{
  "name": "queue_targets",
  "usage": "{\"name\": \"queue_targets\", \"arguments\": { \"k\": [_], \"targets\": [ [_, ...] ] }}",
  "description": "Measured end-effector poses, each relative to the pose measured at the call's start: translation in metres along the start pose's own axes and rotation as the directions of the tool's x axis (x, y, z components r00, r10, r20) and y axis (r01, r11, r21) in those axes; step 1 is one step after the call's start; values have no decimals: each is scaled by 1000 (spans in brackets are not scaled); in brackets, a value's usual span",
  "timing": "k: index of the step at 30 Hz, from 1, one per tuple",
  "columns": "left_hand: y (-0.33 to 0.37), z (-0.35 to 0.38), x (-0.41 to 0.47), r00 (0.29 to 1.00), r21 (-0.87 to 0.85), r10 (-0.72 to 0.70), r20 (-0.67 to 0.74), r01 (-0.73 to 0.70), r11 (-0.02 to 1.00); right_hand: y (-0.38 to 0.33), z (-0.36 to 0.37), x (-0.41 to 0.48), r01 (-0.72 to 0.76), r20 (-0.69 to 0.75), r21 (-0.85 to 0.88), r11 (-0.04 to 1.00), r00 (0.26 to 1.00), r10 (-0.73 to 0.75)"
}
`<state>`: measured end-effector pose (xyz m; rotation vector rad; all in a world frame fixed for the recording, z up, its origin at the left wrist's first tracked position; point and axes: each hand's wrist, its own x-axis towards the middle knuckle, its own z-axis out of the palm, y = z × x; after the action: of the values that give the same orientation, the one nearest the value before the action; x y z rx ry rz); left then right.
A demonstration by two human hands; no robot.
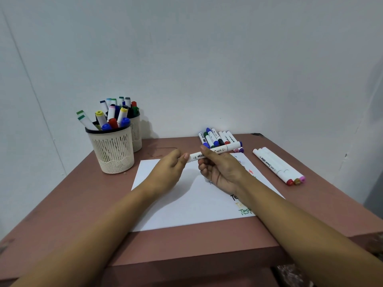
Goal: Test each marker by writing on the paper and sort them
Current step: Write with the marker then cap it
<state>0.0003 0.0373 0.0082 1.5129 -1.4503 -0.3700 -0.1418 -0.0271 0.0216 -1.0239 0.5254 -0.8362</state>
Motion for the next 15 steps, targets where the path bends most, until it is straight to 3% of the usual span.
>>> {"name": "queue_targets", "arguments": {
  "k": [9,12,15],
  "targets": [
    [0,4,3,1000,40,-4,-11,5,999,2,2,1,-22,-20,26,999,1000,23],
    [2,4,1,999,-23,-21,-46,20,1000,-1,3,1,-20,-9,2,1000,1000,20],
    [7,1,-1,997,-39,41,-66,-43,998,-2,5,-1,-18,11,-32,999,1000,18]
  ]
}}
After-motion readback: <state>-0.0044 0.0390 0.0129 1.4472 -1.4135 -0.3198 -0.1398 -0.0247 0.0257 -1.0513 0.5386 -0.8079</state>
